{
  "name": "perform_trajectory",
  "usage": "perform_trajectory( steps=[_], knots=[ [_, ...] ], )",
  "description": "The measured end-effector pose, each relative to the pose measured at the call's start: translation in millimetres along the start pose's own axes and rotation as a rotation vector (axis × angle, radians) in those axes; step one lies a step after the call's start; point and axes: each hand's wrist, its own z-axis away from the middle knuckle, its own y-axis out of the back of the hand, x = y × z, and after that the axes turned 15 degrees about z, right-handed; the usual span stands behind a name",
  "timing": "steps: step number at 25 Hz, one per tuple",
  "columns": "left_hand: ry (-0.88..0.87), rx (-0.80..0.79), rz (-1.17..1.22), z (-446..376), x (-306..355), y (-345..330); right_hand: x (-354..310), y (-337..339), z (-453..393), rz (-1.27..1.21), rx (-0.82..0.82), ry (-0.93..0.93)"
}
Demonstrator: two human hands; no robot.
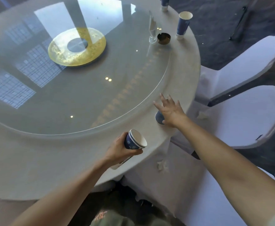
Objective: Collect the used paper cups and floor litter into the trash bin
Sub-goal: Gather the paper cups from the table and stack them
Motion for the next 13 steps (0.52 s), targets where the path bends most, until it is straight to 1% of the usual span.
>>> perform_trajectory(
  steps=[2, 5, 7, 9, 10, 11, 12, 13],
  knots=[
    [0.015, 0.011, 0.013, 8, -2, -3, 0, -15, -1, 0.064, 0.019, -0.031],
    [0.050, -0.006, 0.020, 15, -5, -7, 4, -29, 8, 0.059, 0.066, -0.199],
    [0.057, -0.019, 0.017, 18, -3, -11, 9, -36, 17, 0.005, 0.031, -0.334],
    [0.050, -0.034, 0.019, 17, 1, -15, 16, -49, 30, -0.074, -0.050, -0.450],
    [0.045, -0.045, 0.025, 16, 2, -16, 19, -55, 39, -0.175, -0.090, -0.500],
    [0.038, -0.054, 0.035, 15, 3, -18, 21, -60, 48, -0.341, -0.135, -0.551],
    [0.028, -0.070, 0.046, 14, 3, -20, 22, -62, 59, -0.591, -0.164, -0.603],
    [0.018, -0.089, 0.054, 14, 4, -23, 20, -61, 72, -0.920, -0.158, -0.639]
  ],
)
